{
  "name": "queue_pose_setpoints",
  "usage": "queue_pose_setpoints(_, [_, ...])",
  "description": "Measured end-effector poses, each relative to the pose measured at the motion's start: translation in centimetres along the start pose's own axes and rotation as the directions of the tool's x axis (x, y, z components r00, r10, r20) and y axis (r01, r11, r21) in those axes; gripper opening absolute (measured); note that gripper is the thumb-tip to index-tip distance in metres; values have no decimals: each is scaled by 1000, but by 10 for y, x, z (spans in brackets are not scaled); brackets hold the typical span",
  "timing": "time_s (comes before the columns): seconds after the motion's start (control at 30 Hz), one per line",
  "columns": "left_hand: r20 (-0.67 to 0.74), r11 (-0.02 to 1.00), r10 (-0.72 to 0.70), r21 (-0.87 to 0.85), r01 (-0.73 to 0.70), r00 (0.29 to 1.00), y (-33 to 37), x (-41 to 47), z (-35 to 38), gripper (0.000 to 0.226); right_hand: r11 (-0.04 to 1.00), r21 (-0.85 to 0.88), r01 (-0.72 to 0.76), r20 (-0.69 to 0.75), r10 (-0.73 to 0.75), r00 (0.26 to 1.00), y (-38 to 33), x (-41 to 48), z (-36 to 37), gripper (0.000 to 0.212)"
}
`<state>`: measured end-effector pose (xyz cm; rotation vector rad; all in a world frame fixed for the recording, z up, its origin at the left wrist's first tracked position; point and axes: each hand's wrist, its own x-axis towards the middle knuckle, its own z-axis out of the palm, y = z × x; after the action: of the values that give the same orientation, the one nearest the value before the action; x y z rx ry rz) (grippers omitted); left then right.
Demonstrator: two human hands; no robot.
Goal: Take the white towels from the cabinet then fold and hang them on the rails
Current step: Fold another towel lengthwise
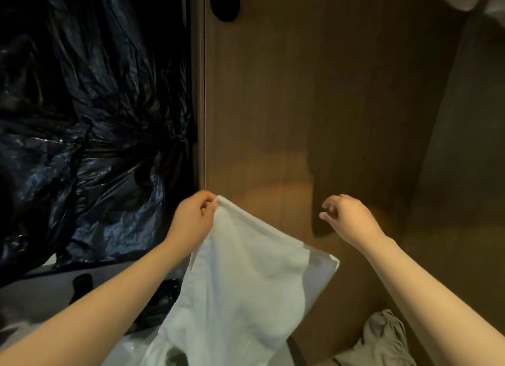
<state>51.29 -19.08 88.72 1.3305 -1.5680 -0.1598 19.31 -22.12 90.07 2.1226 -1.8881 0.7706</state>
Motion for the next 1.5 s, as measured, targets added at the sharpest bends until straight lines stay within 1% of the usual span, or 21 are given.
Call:
queue_pose_setpoints(0.07, [74, 1000, -2, -9, 3, 997, -9, -26, 17, 14, 997, 73, 28, 61, -33, 998, -15, -22, 16, 26])
queue_pose_setpoints(0.13, [120, 999, -34, -15, 36, 992, -16, -48, 29, 14, 983, 179, 44, 126, -67, 990, -27, -45, 33, 26])
queue_pose_setpoints(0.27, [203, 988, -126, -60, 141, 971, -29, -88, 43, 13, 912, 410, -12, 248, -98, 964, -46, -89, 61, 24])
queue_pose_setpoints(0.33, [247, 983, -153, -66, 174, 957, -34, -109, 48, 12, 849, 525, -67, 280, -98, 955, -53, -107, 72, 22])
queue_pose_setpoints(0.4, [306, 983, -145, -60, 171, 941, -37, -130, 51, 13, 768, 629, -122, 306, -100, 947, -60, -124, 81, 21])
queue_pose_setpoints(0.5, [351, 974, -162, -90, 206, 922, -35, -156, 52, 13, 647, 731, -219, 375, -111, 921, -69, -153, 98, 22])
queue_pose_setpoints(0.57, [347, 961, -178, -138, 238, 921, -33, -171, 49, 14, 577, 762, -294, 431, -113, 895, -75, -173, 108, 22])
queue_pose_setpoints(0.67, [349, 936, -222, -186, 299, 911, -30, -189, 45, 11, 526, 773, -353, 471, -104, 876, -84, -194, 118, 21])
queue_pose_setpoints(0.73, [340, 920, -262, -193, 340, 903, -31, -196, 43, 7, 515, 775, -365, 477, -99, 873, -88, -197, 119, 16])
queue_pose_setpoints(0.77, [332, 912, -284, -196, 360, 900, -31, -197, 42, 6, 526, 772, -356, 473, -102, 875, -89, -197, 120, 12])
queue_pose_setpoints(0.8, [325, 903, -302, -202, 378, 896, -30, -198, 41, 7, 537, 769, -348, 471, -108, 875, -89, -195, 120, 10])
queue_pose_setpoints(0.87, [324, 887, -322, -224, 403, 890, -29, -199, 39, 14, 541, 768, -343, 477, -127, 870, -89, -192, 119, 12])
queue_pose_setpoints(0.93, [344, 889, -310, -224, 398, 886, -29, -200, 39, 18, 526, 774, -351, 479, -124, 869, -91, -190, 118, 15])
queue_pose_setpoints(1.03, [361, 924, -301, -119, 363, 883, -34, -203, 39, 9, 486, 800, -352, 448, -95, 889, -94, -190, 119, 16])
queue_pose_setpoints(1.1, [353, 928, -312, -85, 362, 882, -39, -205, 38, 10, 478, 804, -353, 444, -87, 892, -96, -190, 120, 16])
queue_pose_setpoints(1.23, [340, 927, -316, -88, 365, 886, -40, -204, 37, 11, 446, 816, -369, 461, -115, 880, -98, -187, 120, 20])
queue_pose_setpoints(1.3, [342, 934, -301, -80, 347, 890, -38, -202, 39, 11, 452, 816, -360, 457, -123, 881, -100, -184, 119, 22])
queue_pose_setpoints(1.4, [343, 933, -291, -106, 345, 893, -38, -199, 40, 10, 450, 825, -340, 427, -104, 898, -102, -178, 117, 15])
queue_pose_setpoints(1.5, [355, 943, -253, -119, 312, 900, -41, -195, 41, 15, 441, 846, -298, 373, -91, 923, -100, -169, 113, 14])
